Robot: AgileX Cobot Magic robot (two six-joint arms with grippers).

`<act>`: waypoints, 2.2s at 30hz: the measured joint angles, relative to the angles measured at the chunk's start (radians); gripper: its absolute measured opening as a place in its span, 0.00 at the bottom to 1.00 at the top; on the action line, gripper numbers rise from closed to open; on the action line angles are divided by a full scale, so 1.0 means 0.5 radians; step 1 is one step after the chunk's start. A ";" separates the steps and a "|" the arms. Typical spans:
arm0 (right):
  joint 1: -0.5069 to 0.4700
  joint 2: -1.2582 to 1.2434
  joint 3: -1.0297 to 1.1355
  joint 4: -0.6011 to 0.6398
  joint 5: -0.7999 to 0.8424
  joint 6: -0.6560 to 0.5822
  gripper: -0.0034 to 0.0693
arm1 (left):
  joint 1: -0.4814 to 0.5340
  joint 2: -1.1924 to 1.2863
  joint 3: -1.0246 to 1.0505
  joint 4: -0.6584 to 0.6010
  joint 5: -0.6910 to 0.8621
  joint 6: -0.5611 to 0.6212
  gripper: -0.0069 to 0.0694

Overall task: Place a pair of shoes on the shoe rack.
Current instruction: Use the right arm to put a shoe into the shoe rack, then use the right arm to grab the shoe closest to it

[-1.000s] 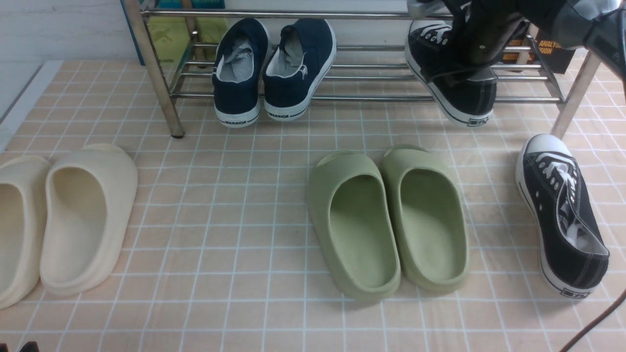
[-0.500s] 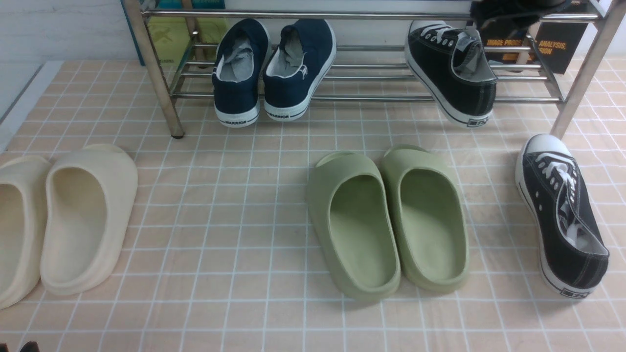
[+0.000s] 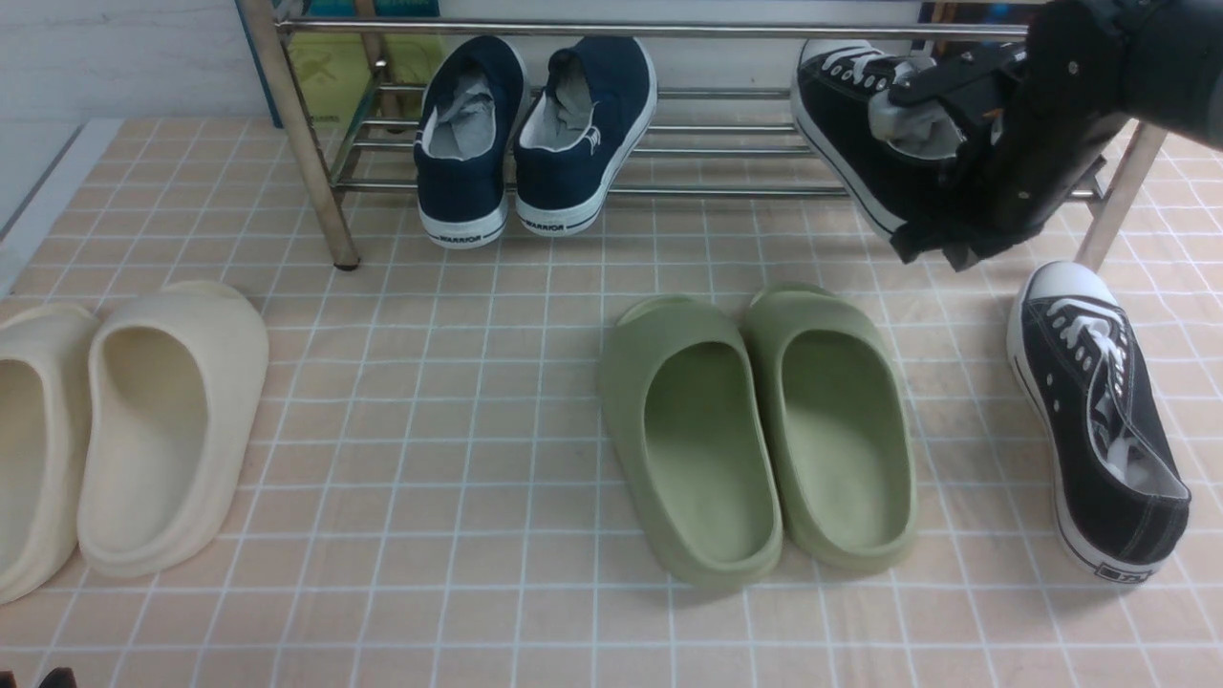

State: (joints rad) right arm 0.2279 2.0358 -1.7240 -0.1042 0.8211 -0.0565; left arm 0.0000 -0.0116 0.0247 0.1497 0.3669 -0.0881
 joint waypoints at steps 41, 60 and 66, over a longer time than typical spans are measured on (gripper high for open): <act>0.002 -0.739 0.112 0.169 0.819 0.050 0.77 | 0.000 0.000 0.000 0.000 0.000 0.000 0.40; 0.002 -0.855 1.453 -0.046 -0.083 0.426 0.65 | 0.000 0.000 0.000 0.000 0.000 0.000 0.40; 0.002 -0.728 1.442 -0.188 -0.105 0.570 0.54 | 0.000 0.000 0.000 0.000 0.000 0.000 0.40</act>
State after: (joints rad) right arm 0.2288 1.6717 -1.0031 -0.1983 0.7685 0.2284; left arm 0.0000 -0.0116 0.0247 0.1497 0.3669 -0.0881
